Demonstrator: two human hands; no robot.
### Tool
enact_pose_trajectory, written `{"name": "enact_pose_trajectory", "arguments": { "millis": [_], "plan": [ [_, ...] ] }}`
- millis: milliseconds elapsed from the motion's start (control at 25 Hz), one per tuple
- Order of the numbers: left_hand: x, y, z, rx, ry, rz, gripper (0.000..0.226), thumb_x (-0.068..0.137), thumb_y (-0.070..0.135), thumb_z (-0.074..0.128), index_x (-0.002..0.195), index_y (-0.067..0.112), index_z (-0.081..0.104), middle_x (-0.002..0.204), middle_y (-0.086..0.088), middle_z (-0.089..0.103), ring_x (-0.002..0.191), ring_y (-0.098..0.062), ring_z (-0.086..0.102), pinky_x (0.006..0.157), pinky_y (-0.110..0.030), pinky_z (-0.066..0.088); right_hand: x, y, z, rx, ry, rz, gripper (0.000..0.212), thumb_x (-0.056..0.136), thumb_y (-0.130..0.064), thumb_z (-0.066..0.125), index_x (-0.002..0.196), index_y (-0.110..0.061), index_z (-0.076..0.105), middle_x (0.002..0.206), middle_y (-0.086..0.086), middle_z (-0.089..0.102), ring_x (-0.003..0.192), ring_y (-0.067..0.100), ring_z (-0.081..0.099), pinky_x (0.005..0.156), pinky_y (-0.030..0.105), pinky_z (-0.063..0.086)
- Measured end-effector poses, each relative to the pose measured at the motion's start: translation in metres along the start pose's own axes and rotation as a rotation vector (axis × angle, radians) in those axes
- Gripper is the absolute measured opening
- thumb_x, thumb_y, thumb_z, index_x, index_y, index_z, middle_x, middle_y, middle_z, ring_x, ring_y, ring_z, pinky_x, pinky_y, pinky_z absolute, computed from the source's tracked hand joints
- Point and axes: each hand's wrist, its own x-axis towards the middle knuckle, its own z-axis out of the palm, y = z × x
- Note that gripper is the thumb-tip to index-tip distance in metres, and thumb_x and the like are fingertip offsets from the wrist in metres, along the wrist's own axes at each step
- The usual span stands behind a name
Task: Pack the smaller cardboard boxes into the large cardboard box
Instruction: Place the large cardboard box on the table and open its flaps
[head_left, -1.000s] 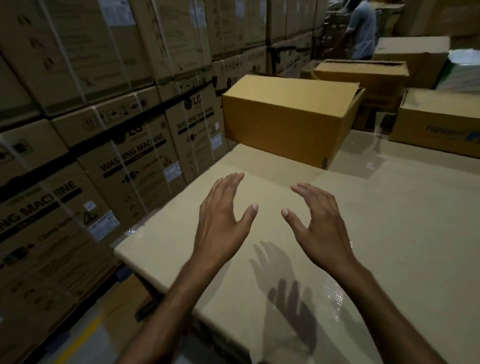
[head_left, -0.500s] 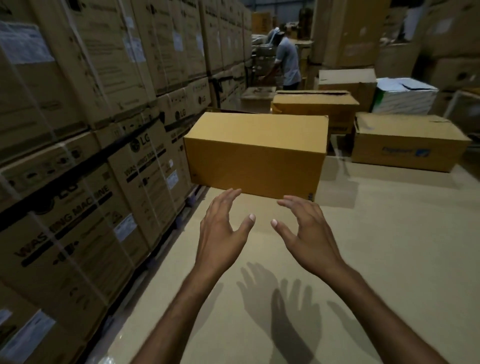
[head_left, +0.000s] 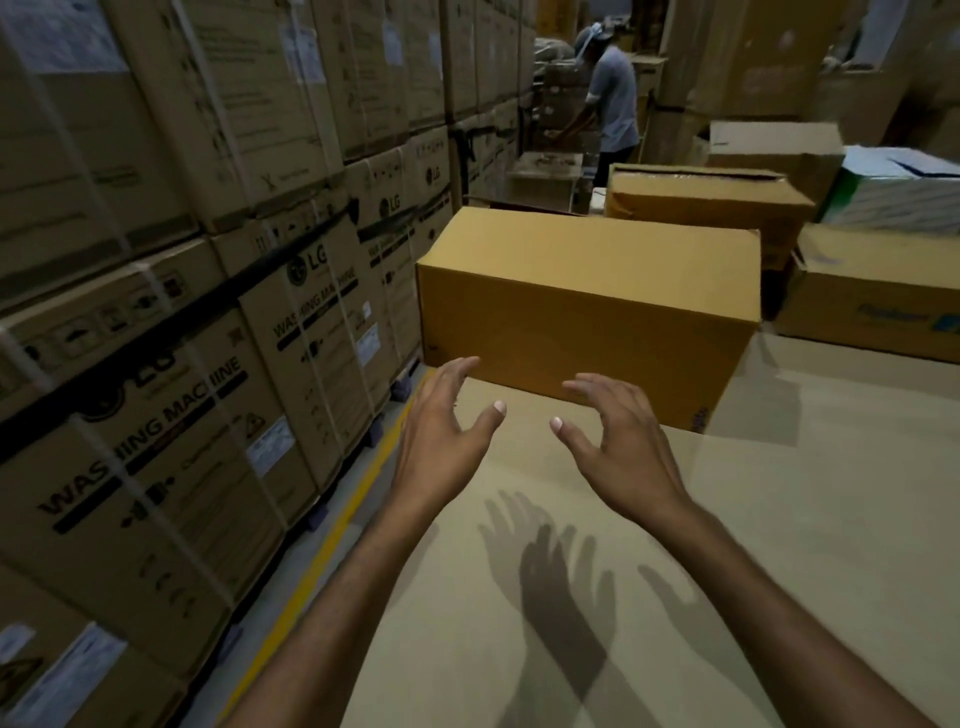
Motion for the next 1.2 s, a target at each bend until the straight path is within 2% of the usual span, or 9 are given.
{"name": "enact_pose_trajectory", "arguments": {
  "millis": [120,360,440,560,680,800,920,1080,1200],
  "plan": [
    [0.056,-0.005,0.006,0.009,0.008,0.050,0.055,0.095,0.042,0.066,0.146,0.036,0.047,0.152,0.011,0.043,0.137,-0.010,0.043,0.110,-0.040,0.043,0.054,0.011,0.004,-0.050,0.039,0.022,0.043,0.101,-0.048,0.056,0.141,-0.032,0.056,0.150,-0.008,0.051,0.141,0.013,0.037,0.111,0.041,0.038],
    [0.203,-0.040,0.034,0.083,-0.017,0.076,0.054,0.096,0.045,0.064,0.146,0.035,0.047,0.155,0.004,0.042,0.141,-0.019,0.041,0.113,-0.055,0.039,0.178,0.027,0.044,-0.285,-0.006,0.069,0.058,0.106,-0.048,0.044,0.159,-0.026,0.032,0.164,0.001,0.033,0.152,0.021,0.026,0.121,0.047,0.025],
    [0.244,-0.063,0.044,0.117,-0.009,0.045,0.056,0.098,0.049,0.060,0.149,0.032,0.044,0.158,0.001,0.039,0.145,-0.022,0.036,0.116,-0.056,0.033,0.213,0.034,0.066,-0.377,-0.075,0.059,0.065,0.107,-0.051,0.039,0.163,-0.026,0.019,0.170,0.004,0.019,0.157,0.024,0.014,0.124,0.047,0.017],
    [0.289,-0.092,0.054,0.220,-0.022,0.019,0.065,0.102,0.058,0.044,0.157,0.028,0.033,0.167,-0.003,0.023,0.155,-0.027,0.015,0.120,-0.057,0.014,0.244,0.046,0.096,-0.464,-0.172,0.068,0.069,0.107,-0.057,0.030,0.165,-0.025,0.011,0.173,0.005,0.008,0.159,0.025,0.004,0.126,0.049,0.006],
    [0.327,-0.114,0.064,0.322,-0.037,-0.014,0.070,0.103,0.063,0.028,0.160,0.022,0.028,0.170,-0.005,0.012,0.157,-0.029,0.000,0.123,-0.055,0.002,0.258,0.058,0.121,-0.516,0.013,0.025,0.058,0.109,-0.054,0.028,0.159,-0.025,0.035,0.166,0.004,0.033,0.153,0.025,0.027,0.123,0.048,0.019],
    [0.350,-0.123,0.066,0.354,0.082,-0.026,0.058,0.104,0.057,0.033,0.149,0.023,0.047,0.165,-0.009,0.028,0.155,-0.031,0.012,0.123,-0.057,0.009,0.268,0.061,0.119,-0.258,0.277,0.036,0.039,0.108,-0.041,0.045,0.130,-0.020,0.069,0.130,0.003,0.070,0.123,0.026,0.060,0.105,0.044,0.043],
    [0.361,-0.124,0.070,0.347,0.151,-0.051,0.047,0.096,0.054,0.051,0.134,0.027,0.057,0.155,-0.009,0.038,0.147,-0.032,0.026,0.120,-0.057,0.020,0.274,0.074,0.101,-0.159,0.388,0.203,0.027,0.102,-0.039,0.060,0.114,-0.021,0.077,0.114,0.001,0.074,0.114,0.024,0.060,0.099,0.043,0.043],
    [0.367,-0.120,0.073,0.195,0.148,-0.171,0.049,0.092,0.051,0.063,0.136,0.031,0.057,0.158,-0.009,0.030,0.145,-0.035,0.028,0.117,-0.055,0.024,0.267,0.114,0.059,-0.268,0.414,0.526,0.045,0.095,-0.057,0.062,0.127,-0.028,0.071,0.139,0.005,0.061,0.135,0.028,0.043,0.110,0.049,0.029],
    [0.370,-0.119,0.070,0.186,0.161,-0.213,0.061,0.088,0.058,0.065,0.141,0.030,0.054,0.158,-0.010,0.031,0.144,-0.037,0.030,0.115,-0.055,0.023,0.256,0.145,0.024,-0.334,0.330,0.796,0.070,0.089,-0.077,0.052,0.144,-0.034,0.057,0.164,0.016,0.030,0.153,0.040,0.014,0.122,0.057,0.010]
  ]
}}
